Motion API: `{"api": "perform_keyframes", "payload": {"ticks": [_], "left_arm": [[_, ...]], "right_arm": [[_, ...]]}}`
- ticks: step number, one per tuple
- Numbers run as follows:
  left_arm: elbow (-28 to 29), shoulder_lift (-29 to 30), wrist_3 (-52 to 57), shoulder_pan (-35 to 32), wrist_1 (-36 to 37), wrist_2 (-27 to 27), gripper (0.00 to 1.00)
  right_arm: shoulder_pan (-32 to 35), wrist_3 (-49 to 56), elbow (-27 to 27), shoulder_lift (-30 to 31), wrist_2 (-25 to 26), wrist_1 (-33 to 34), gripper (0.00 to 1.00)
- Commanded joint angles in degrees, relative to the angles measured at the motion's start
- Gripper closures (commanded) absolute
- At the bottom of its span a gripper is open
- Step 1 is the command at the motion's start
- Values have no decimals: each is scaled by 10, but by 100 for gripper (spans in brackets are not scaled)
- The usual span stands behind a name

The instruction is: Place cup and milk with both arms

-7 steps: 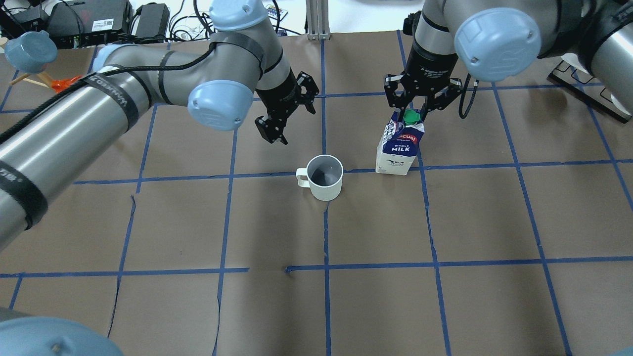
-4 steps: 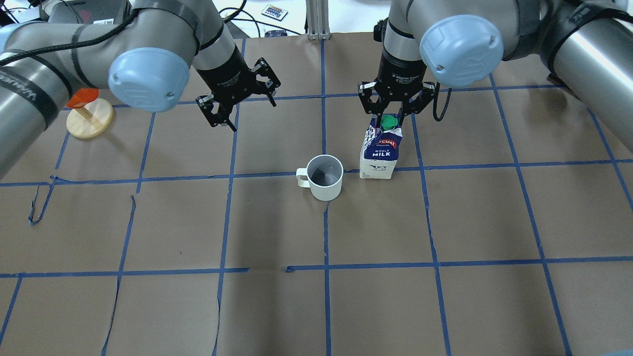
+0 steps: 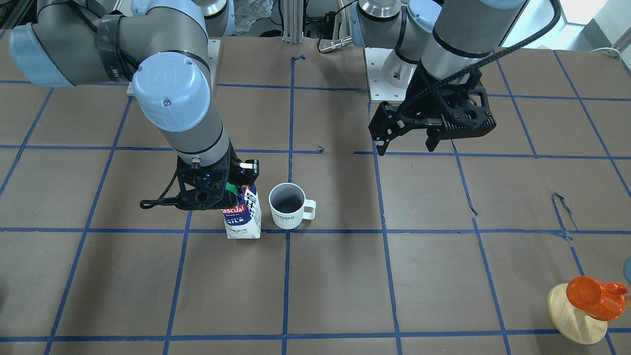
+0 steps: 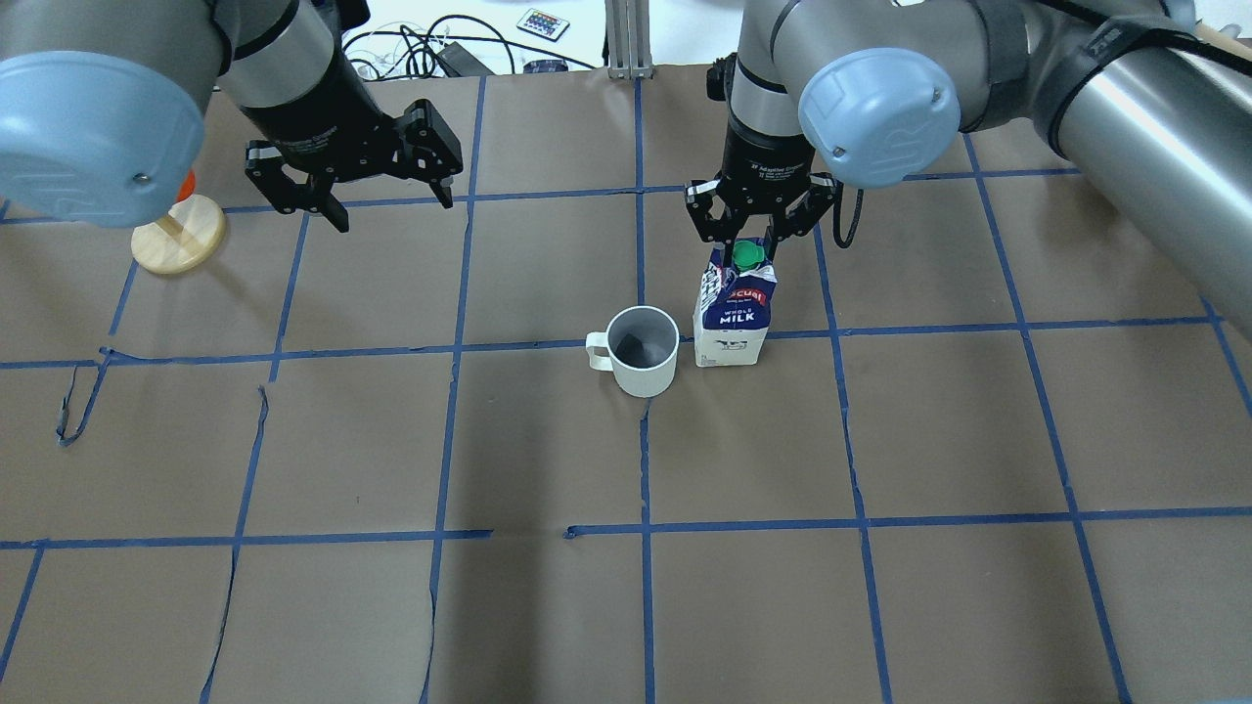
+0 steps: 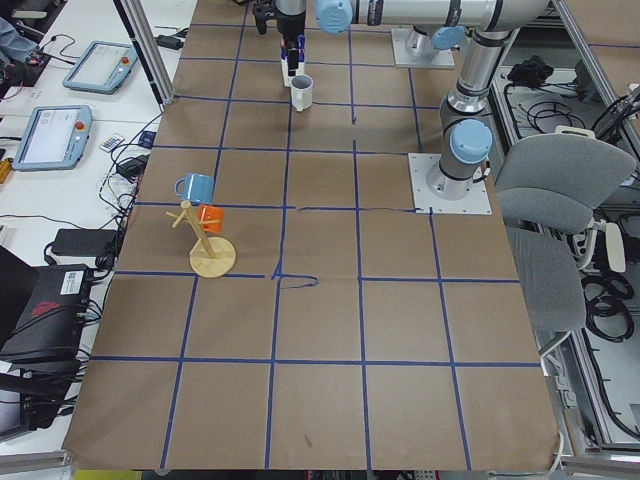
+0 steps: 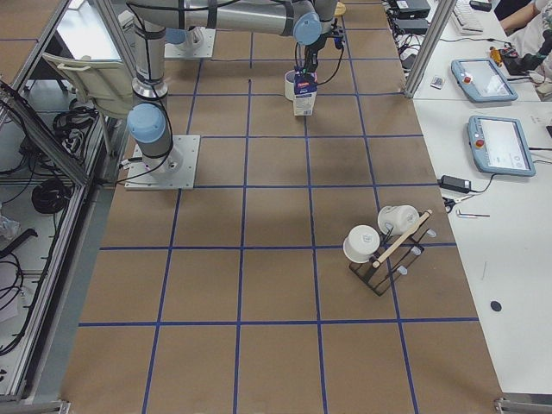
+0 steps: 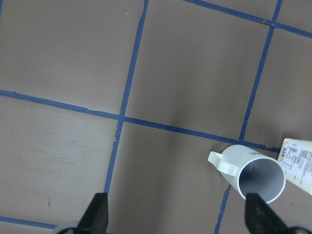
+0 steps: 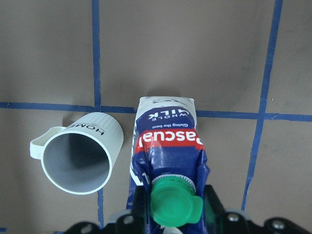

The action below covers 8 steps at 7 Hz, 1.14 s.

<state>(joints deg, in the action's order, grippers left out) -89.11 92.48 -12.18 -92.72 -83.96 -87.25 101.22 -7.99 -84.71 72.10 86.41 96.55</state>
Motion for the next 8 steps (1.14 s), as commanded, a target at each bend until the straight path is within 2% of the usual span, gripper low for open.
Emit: {"api": "perform_keyframes", "payload": {"ticks": [1, 2, 3, 4, 8], "left_arm": [[-28, -26, 54, 3, -12, -12, 0], [-46, -33, 78, 10, -2, -9, 0], [-50, -34, 84, 10, -2, -12, 0], [-48, -36, 84, 10, -2, -13, 0], [-47, -34, 84, 9, -1, -13, 0]], "right_arm": [[3, 1, 0, -5, -1, 3, 84], [4, -5, 0, -5, -2, 23, 83], [6, -4, 0, -6, -1, 24, 65], [5, -4, -1, -6, 0, 30, 1], [-8, -8, 6, 26, 2, 27, 0]]}}
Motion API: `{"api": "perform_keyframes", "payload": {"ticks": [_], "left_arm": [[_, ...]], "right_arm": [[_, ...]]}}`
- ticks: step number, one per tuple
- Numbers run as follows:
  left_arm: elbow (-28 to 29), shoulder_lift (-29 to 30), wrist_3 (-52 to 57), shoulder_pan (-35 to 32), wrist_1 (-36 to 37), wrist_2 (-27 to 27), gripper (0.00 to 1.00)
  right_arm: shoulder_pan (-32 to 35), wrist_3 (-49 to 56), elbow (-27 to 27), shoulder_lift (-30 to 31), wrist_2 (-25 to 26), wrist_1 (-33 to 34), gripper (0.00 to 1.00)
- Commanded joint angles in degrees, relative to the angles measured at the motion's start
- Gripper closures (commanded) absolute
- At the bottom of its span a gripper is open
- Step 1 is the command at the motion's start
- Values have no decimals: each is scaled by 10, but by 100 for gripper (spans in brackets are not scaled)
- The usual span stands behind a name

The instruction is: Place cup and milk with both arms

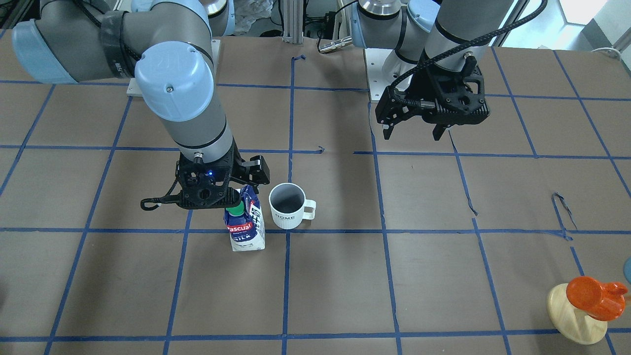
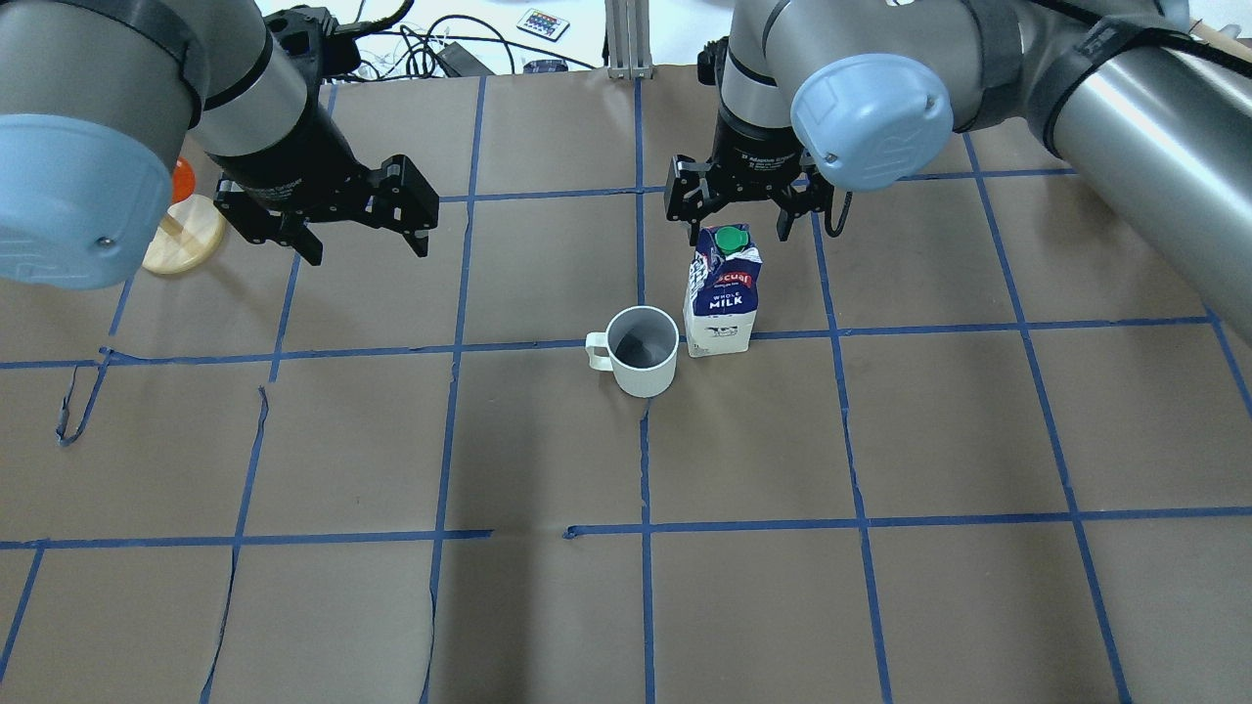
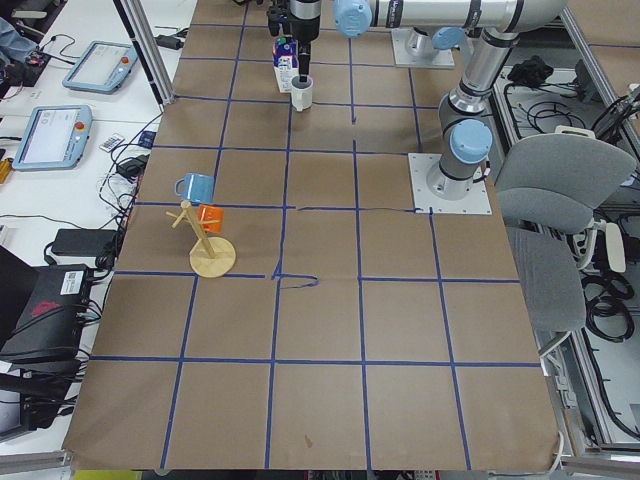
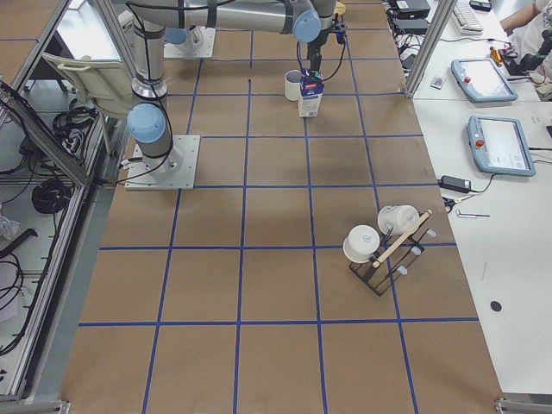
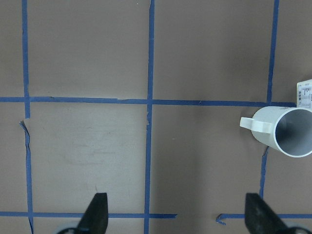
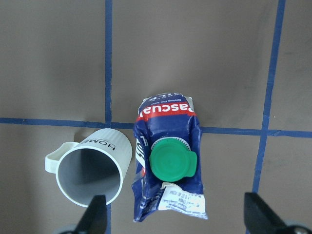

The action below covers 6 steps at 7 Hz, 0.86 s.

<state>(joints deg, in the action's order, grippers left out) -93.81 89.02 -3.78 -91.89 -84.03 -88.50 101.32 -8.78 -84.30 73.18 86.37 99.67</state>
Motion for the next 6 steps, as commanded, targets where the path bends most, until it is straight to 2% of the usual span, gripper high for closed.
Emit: {"api": "perform_keyframes", "payload": {"ticks": [1, 4, 6], "left_arm": [[0, -1, 0, 0, 0, 0, 0], [2, -1, 0, 0, 0, 0, 0], [2, -1, 0, 0, 0, 0, 0]], "right_arm": [[-24, 0, -2, 36, 10, -8, 0], [-119, 5, -6, 91, 11, -53, 0], [-119, 3, -7, 129, 13, -67, 0]]}}
